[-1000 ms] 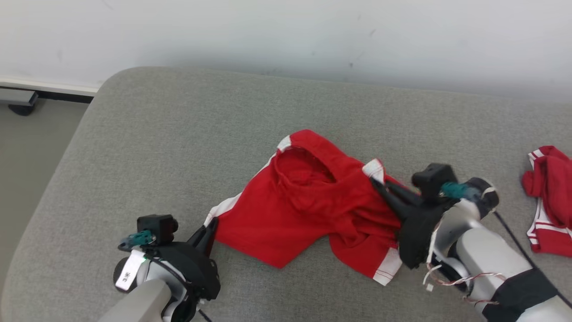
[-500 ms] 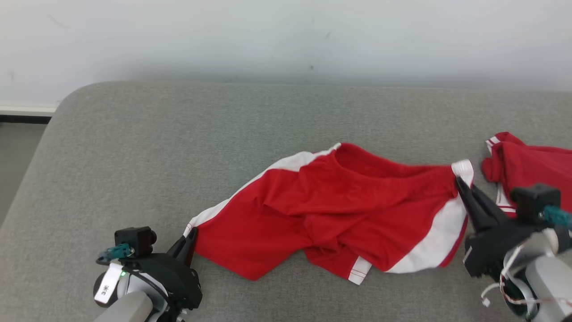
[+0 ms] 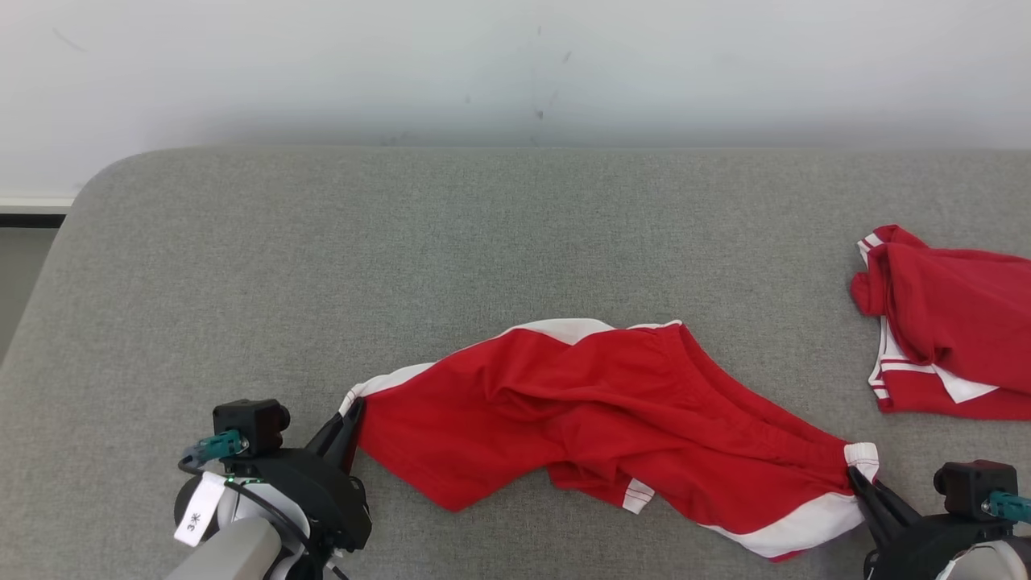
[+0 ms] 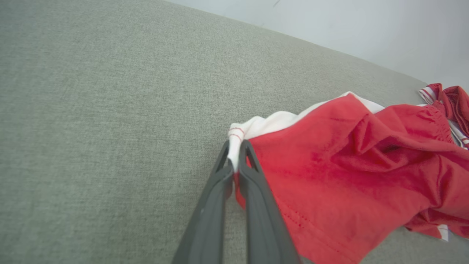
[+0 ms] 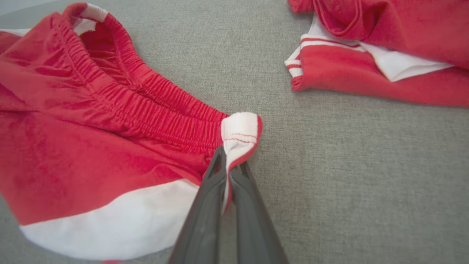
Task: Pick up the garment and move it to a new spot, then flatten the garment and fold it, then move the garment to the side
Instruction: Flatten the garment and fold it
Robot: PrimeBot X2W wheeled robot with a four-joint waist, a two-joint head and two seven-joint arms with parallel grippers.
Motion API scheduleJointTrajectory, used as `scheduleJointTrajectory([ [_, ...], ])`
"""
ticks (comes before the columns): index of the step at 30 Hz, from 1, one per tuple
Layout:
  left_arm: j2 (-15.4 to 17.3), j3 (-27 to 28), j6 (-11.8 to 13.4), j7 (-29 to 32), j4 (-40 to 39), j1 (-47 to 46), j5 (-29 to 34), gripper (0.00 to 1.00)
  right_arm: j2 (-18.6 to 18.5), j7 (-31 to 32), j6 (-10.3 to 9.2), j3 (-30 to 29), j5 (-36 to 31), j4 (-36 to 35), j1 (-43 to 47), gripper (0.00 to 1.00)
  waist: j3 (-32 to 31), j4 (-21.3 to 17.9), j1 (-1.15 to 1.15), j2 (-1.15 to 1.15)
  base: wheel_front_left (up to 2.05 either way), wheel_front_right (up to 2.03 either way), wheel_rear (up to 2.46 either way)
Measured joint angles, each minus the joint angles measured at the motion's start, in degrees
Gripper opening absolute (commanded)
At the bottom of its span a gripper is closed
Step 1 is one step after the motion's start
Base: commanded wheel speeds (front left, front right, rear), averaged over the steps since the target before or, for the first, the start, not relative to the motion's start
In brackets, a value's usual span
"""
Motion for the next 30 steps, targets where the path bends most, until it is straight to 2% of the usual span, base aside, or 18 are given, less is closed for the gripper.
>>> scheduleJointTrajectory([
  [5, 0.07, 0.20, 0.00, 0.00, -0.36, 0.00, 0.47, 0.00, -0.86, 1.83, -1.04, 0.43, -0.73, 0.05, -0.04, 0.00, 0.18, 0.11, 0.00, 0.00, 0.00, 0.00, 0.00],
  [6, 0.07, 0.24, 0.00, 0.00, -0.42, 0.00, 0.48, 0.00, -0.87, 2.24, -1.19, 0.48, -0.73, 0.02, -0.04, 0.36, 0.18, 0.14, 0.00, 0.00, 0.00, 0.00, 0.00],
  [8, 0.08, 0.33, 0.01, 0.00, -0.46, 0.00, 0.57, 0.00, -0.76, 2.45, -1.18, 0.37, -0.31, -0.48, -0.27, 1.00, 0.11, 0.17, 0.00, 0.00, 0.00, 0.00, 0.00],
  [12, 0.03, 0.35, 0.01, 0.00, -0.45, 0.02, 1.08, 0.00, -0.56, 2.98, -0.16, -0.74, 2.13, -3.47, -1.38, 1.00, -0.53, 0.12, 0.00, 0.00, 0.00, 0.00, 0.00],
  [18, -0.60, 0.26, 0.02, 0.00, -0.66, 0.42, 1.25, 0.00, -3.46, 3.49, 0.86, -2.81, 3.33, -9.25, -1.31, 1.00, -1.52, 0.41, 0.00, 0.00, 0.00, 0.00, 0.00],
  [21, -0.64, 0.30, 0.41, 0.00, -0.71, 1.29, 1.34, 0.00, -3.24, 3.96, 0.93, -2.47, 3.33, -13.15, -1.72, 1.00, -1.97, 0.48, 0.00, 0.00, 0.00, 0.00, 0.00],
  [23, -0.68, 0.35, 0.42, 0.00, -0.83, 1.38, 1.40, 0.00, -2.86, 4.98, 1.70, -1.71, 3.81, -14.61, -3.31, 1.00, -2.17, 0.51, 0.00, 0.00, 0.00, 0.00, 0.00],
  [30, -2.30, -0.08, 0.42, -0.01, -1.77, 1.35, 1.89, 0.00, -2.71, 9.96, 2.21, 1.92, 2.19, -13.36, -13.03, 1.00, -2.28, 1.52, 0.00, 0.00, 0.00, 0.00, 0.00],
])
